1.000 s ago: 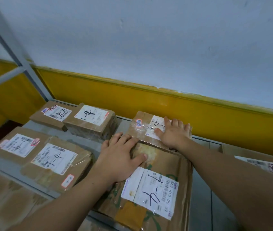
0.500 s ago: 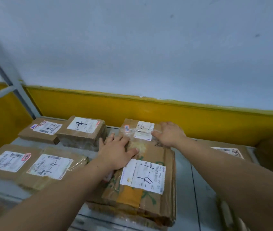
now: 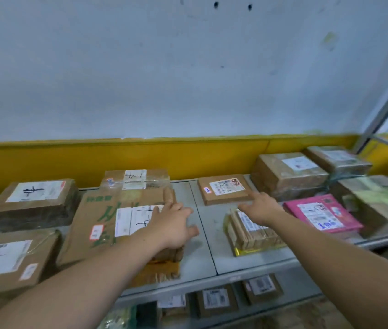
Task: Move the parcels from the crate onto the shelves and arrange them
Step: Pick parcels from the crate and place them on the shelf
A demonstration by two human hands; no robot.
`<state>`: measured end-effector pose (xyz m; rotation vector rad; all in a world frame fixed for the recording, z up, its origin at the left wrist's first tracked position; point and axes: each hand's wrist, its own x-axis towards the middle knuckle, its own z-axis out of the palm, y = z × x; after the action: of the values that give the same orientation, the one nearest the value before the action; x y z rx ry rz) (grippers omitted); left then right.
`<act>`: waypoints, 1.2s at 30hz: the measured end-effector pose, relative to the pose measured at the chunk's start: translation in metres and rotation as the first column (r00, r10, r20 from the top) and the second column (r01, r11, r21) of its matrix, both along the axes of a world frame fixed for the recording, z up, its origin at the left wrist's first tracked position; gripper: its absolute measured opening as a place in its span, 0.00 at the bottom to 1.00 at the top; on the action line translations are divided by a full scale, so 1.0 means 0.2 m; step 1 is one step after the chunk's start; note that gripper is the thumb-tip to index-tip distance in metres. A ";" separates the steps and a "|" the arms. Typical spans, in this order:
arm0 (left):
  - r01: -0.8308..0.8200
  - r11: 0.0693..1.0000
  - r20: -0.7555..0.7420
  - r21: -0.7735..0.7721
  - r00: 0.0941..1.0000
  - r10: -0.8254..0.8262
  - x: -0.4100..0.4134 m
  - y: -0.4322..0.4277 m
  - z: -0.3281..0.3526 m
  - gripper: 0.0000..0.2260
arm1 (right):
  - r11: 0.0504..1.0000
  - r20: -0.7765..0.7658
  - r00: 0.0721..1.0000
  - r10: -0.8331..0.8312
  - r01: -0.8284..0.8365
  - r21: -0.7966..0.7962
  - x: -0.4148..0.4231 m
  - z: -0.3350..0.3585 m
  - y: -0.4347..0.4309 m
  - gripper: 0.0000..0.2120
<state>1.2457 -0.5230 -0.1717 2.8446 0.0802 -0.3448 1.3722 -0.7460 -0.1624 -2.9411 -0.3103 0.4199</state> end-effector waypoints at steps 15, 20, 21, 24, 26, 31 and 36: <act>-0.339 0.832 -0.089 -0.439 0.938 0.335 0.39 -0.78 -0.33 0.33 | 0.970 -0.139 0.988 0.073 -0.038 0.239 0.28 -0.33 -0.52 0.36; -0.467 0.648 -0.121 -0.602 0.855 0.504 0.47 -0.88 -0.51 0.36 | 0.949 -0.221 0.967 0.126 -0.053 0.310 0.36 -0.41 -0.55 0.43; -0.469 0.643 -0.114 -0.606 0.850 0.514 0.45 -0.90 -0.49 0.35 | 0.949 -0.228 0.964 0.135 -0.059 0.311 0.36 -0.42 -0.56 0.43; -0.474 0.645 -0.106 -0.600 0.846 0.523 0.39 -0.94 -0.42 0.31 | 0.945 -0.215 0.961 0.172 -0.099 0.312 0.31 -0.46 -0.59 0.41; -0.486 0.647 -0.105 -0.587 0.839 0.535 0.35 -0.93 -0.42 0.33 | 0.938 -0.201 0.961 0.192 -0.119 0.326 0.27 -0.48 -0.59 0.40; -0.524 0.633 -0.118 -0.570 0.815 0.568 0.32 -0.93 -0.46 0.33 | 0.919 -0.205 0.956 0.210 -0.122 0.376 0.22 -0.50 -0.61 0.40; -0.541 0.697 -0.089 -0.471 0.815 0.573 0.36 -0.92 -0.43 0.34 | 0.905 -0.232 0.954 0.190 -0.079 0.418 0.22 -0.48 -0.61 0.39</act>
<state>1.3180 -0.7064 -0.2583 2.1883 0.7301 -0.1092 1.4163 -0.8676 -0.2590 -2.4298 -0.5005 0.6746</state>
